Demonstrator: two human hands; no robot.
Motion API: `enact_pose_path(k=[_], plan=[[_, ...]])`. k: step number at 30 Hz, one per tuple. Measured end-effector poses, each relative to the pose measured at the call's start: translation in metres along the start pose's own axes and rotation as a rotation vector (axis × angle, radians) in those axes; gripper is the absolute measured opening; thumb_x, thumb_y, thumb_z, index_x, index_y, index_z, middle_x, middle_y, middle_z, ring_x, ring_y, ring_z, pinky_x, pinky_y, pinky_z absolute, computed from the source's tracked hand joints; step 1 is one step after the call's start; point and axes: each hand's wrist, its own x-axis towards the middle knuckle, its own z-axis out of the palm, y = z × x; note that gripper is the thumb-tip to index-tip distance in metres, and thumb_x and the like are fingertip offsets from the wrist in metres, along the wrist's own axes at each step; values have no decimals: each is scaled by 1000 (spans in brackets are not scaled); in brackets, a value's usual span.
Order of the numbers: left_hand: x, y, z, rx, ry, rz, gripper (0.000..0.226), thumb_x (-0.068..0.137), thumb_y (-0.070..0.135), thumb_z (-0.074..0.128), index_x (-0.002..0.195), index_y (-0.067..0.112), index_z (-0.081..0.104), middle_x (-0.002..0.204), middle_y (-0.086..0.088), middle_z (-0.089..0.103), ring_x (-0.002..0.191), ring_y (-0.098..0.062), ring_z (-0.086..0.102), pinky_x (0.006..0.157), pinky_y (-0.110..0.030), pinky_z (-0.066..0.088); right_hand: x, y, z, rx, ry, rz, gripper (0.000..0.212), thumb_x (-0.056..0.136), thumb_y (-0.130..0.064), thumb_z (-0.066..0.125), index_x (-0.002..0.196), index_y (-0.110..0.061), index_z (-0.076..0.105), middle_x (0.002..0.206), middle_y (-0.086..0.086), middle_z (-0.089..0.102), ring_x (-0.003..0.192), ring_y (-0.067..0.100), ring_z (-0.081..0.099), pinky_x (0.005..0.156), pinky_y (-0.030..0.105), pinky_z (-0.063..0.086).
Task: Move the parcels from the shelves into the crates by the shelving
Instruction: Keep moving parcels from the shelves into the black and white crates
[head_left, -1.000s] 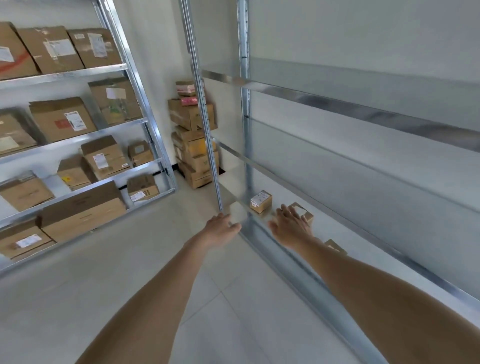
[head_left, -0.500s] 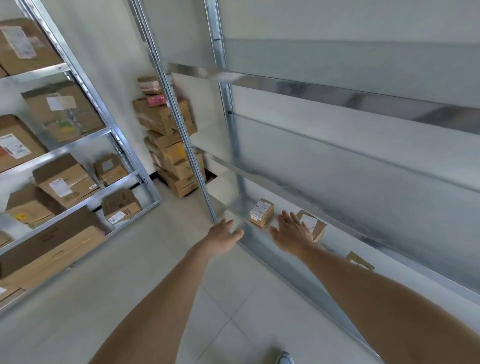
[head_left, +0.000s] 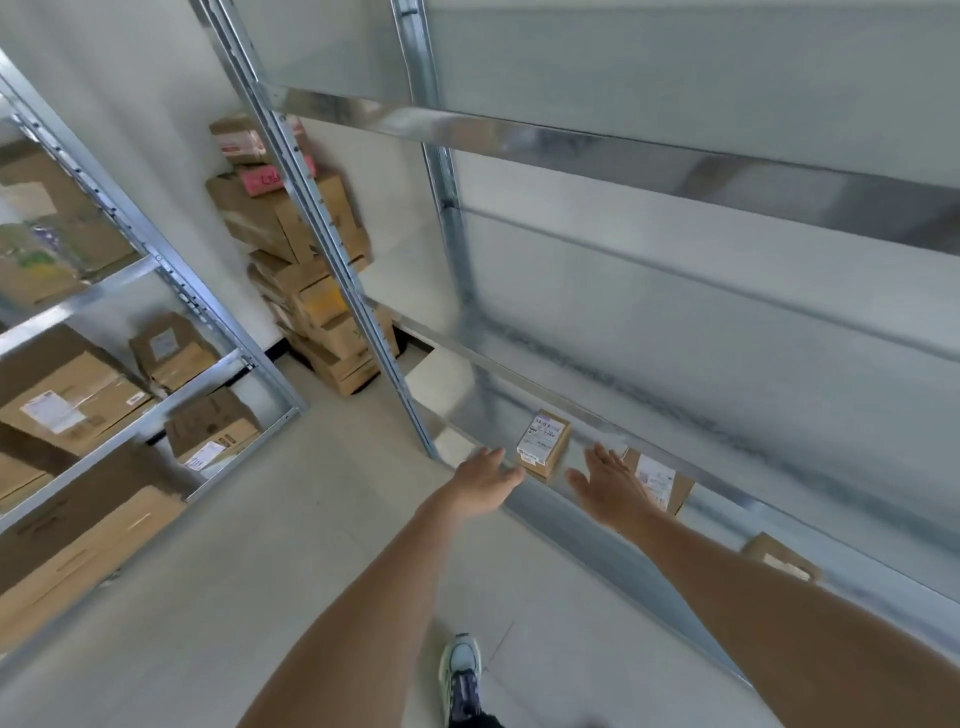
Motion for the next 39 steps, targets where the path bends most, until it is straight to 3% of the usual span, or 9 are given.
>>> enact_pose_path(k=[8,12,17,24,28,32,37,39], plan=[[125,-48,-51,-83,-152,49,68,108,47,38,164,15,16,171,-7,16,156,-27,20,125,-43,21,86,-48,21,290,-8,260,63,110,-44,23,164,-12,11,171,6,3,158,22,8,125,39,10],[186,-69,-67,-167,-234,54,70,108,43,42,164,12,15,172,-5,13,157,-22,16,124,-38,17,126,-63,29,546,23,432,62,111,-44,28,164,-15,14,171,5,7,157,25,10,124,35,12],[239,-78,-58,-286,-323,21,72,107,48,44,164,16,15,172,-1,12,157,-23,17,126,-44,20,155,-62,38,855,88,559,63,108,-50,33,163,-20,22,170,8,15,155,30,17,124,45,15],[311,-89,-16,-375,-373,-11,63,109,49,36,161,16,27,167,-2,28,153,-23,26,121,-41,23,206,-40,80,1093,162,613,62,108,-52,30,161,-20,24,170,5,17,155,29,18,125,48,14],[352,-98,10,-456,-379,-57,72,104,62,34,164,25,18,171,5,12,157,-19,13,127,-44,13,232,-28,104,1140,185,577,60,109,-51,23,162,-21,22,170,4,15,156,27,14,125,48,11],[380,-102,29,-504,-399,-66,64,108,57,28,160,19,31,168,-3,25,156,-23,19,126,-44,14,257,-19,117,1210,223,615,63,110,-49,19,158,-9,30,165,16,26,152,35,24,123,49,18],[412,-105,54,-566,-392,-59,69,104,67,28,154,22,42,162,-4,39,152,-23,29,126,-49,14,285,-2,137,1322,236,603,69,109,-53,11,150,-8,43,159,20,38,150,37,30,122,52,19],[417,-107,59,-594,-393,-60,58,105,64,26,135,27,59,149,-3,55,144,-21,39,126,-48,17,290,3,144,1328,222,589,68,109,-53,10,147,-10,47,155,19,44,148,37,33,121,52,22]])
